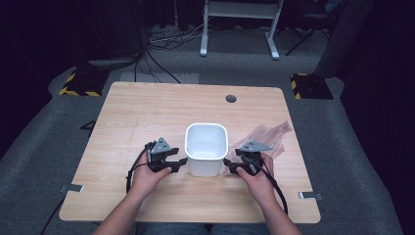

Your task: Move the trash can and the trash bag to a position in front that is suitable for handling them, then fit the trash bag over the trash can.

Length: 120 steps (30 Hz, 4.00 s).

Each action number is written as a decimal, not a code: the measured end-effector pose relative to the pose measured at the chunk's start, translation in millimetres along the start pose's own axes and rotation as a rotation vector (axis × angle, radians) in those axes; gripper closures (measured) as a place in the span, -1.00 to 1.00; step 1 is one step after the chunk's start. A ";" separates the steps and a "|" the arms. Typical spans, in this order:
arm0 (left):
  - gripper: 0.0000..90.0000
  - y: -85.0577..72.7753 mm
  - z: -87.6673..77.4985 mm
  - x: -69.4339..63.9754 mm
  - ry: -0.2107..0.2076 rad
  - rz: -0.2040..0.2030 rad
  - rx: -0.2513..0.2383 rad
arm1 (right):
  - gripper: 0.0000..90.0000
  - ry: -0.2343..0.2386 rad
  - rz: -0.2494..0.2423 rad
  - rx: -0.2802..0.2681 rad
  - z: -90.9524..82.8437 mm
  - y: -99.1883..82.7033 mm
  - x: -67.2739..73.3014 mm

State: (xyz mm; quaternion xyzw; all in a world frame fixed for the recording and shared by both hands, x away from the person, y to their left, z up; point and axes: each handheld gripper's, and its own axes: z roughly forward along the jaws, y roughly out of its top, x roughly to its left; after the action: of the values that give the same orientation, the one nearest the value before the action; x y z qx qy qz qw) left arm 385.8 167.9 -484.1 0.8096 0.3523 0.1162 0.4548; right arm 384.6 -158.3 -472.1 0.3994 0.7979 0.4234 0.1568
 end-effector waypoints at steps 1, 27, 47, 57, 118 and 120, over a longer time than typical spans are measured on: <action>-0.09 0.0 -0.7 -0.2 0.000 -0.002 0.000 | -0.23 -0.003 -0.002 -0.003 -2.4 -0.9 -0.6; -0.31 -23.3 -37.9 29.3 0.171 -0.067 0.052 | -0.26 -0.034 -0.087 0.188 -11.5 -31.9 -25.7; -0.31 -19.0 -32.9 28.1 0.151 -0.058 0.044 | -0.40 -0.211 0.048 0.089 -75.9 -34.7 -59.6; -0.31 -20.9 -29.0 30.8 0.149 -0.066 0.060 | -0.55 -0.306 0.153 0.114 -54.5 -41.5 -90.6; -0.31 -21.2 -35.4 28.3 0.154 -0.052 0.048 | 1.00 -0.203 0.019 -0.217 -96.7 5.4 -70.6; -0.31 -20.8 -36.1 27.6 0.154 -0.053 0.046 | 1.00 -0.203 0.014 -0.230 -100.4 9.7 -69.9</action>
State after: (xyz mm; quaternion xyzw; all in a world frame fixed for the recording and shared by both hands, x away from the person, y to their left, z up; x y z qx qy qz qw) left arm 377.7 217.2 -484.5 0.7988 0.4100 0.1581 0.4107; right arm 374.6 -264.2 -411.0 0.4251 0.7213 0.4707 0.2783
